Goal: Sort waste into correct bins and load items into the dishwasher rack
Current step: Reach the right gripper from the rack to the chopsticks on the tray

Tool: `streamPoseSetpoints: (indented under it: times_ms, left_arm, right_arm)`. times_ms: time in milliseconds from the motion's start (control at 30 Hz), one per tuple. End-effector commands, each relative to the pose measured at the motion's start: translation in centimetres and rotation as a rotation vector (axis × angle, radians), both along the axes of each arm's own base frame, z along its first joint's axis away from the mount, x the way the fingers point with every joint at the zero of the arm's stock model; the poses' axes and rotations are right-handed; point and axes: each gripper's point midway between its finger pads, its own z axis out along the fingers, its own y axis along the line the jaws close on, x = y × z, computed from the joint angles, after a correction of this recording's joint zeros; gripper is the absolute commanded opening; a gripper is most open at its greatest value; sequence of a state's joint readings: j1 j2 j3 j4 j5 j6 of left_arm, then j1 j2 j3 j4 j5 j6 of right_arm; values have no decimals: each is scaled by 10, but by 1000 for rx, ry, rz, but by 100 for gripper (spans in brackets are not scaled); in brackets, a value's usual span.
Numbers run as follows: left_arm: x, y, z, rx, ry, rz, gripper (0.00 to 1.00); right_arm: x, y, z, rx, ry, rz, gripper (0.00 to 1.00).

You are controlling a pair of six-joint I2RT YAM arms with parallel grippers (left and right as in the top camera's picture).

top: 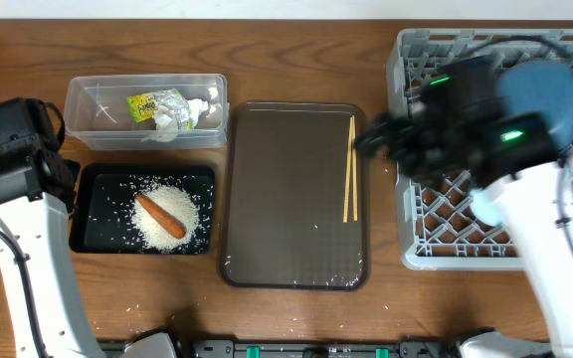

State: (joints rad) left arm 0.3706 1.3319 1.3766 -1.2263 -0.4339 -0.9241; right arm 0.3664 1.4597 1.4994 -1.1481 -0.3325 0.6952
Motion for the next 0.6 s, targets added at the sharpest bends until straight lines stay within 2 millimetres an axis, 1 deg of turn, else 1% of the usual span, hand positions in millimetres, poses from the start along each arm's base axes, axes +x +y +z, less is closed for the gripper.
streamPoseSetpoints:
  times_ms: [0, 67, 167, 200, 300, 333, 433, 467, 567]
  left_arm:
    - [-3, 4, 1, 18, 3, 25, 98]
    - [-3, 4, 1, 18, 3, 25, 99]
    - [-3, 4, 1, 18, 3, 25, 99]
    - [-3, 4, 1, 18, 3, 25, 98]
    - [-3, 4, 1, 18, 3, 25, 99]
    - [-3, 4, 1, 18, 3, 25, 99]
    - [-3, 4, 1, 18, 3, 25, 99]
    - [-3, 4, 1, 18, 3, 25, 99]
    - [-3, 4, 1, 18, 3, 25, 99]
  right_arm:
    - [7, -1, -7, -253, -104, -105, 99]
    - [5, 15, -19, -324, -120, -65, 99]
    - [7, 33, -49, -401, -89, -14, 99]
    - [9, 35, -61, -422, -64, -3, 99]
    - [19, 30, -93, -469, 43, -6, 99]
    - [22, 32, -101, -463, 74, 16, 99]
    - [31, 49, -115, -385, 148, 195, 99]
    - [34, 51, -117, -379, 162, 218, 99]
    - [49, 44, -123, -425, 188, 201, 99]
